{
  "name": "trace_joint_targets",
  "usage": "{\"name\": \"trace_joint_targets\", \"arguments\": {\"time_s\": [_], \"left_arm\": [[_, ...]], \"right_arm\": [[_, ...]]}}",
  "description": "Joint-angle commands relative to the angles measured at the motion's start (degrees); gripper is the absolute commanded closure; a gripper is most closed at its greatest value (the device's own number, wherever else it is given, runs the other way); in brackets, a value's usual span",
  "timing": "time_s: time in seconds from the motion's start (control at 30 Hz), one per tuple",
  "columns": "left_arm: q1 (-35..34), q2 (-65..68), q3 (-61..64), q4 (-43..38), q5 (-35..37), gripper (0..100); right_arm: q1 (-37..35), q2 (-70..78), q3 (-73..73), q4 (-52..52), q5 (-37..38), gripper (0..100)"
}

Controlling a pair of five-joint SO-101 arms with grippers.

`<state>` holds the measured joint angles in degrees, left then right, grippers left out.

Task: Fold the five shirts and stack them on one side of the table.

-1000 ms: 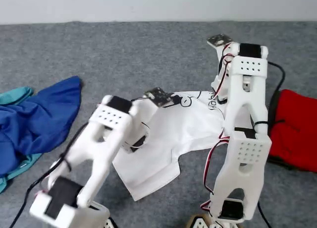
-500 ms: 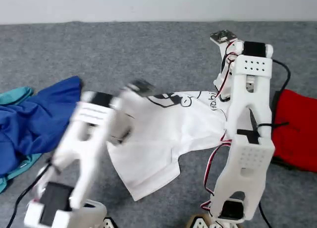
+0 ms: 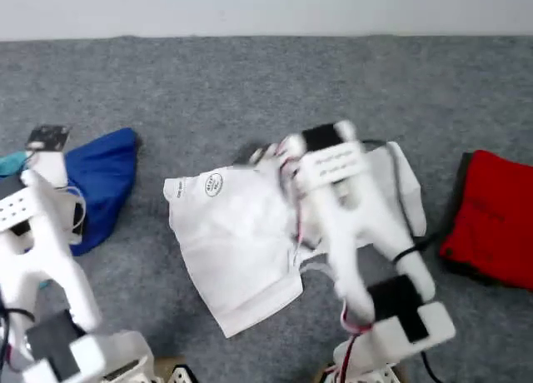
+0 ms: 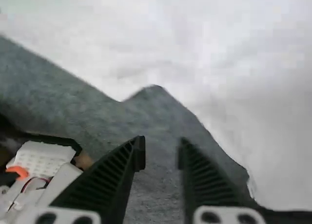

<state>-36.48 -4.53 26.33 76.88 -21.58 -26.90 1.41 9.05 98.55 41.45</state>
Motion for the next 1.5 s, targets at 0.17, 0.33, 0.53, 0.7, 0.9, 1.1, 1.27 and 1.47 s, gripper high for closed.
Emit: {"name": "trace_joint_targets", "arguments": {"time_s": [0.17,0.33,0.53,0.7,0.9,1.1,1.27,1.47], "left_arm": [[-6.9,9.3,-8.4,-1.7,-0.7,93],[-9.0,11.9,-11.3,-1.7,-0.7,93],[-8.8,14.2,-11.6,-1.8,-0.6,93],[-9.0,14.5,-11.5,-1.4,-0.6,93],[-9.0,14.3,-11.5,-1.2,-0.6,93],[-8.7,14.3,-11.8,0.9,-0.6,93],[-8.7,14.3,-11.9,1.1,-0.6,93],[-8.6,14.2,-12.1,1.1,-0.6,93]], "right_arm": [[-15.8,-4.5,6.9,-5.7,0.3,76.8],[-21.9,-4.5,9.7,-10.1,0.2,76.8],[-26.9,-4.5,14.4,-15.4,0.2,76.8],[-28.3,-4.0,20.0,-24.1,0.3,76.8],[-28.0,1.5,21.3,-27.1,0.4,79.0],[-28.2,3.7,21.3,-28.5,0.4,93.8],[-28.0,3.6,21.3,-28.0,0.4,96.9],[-26.7,3.6,18.4,-27.1,0.4,98.8]]}}
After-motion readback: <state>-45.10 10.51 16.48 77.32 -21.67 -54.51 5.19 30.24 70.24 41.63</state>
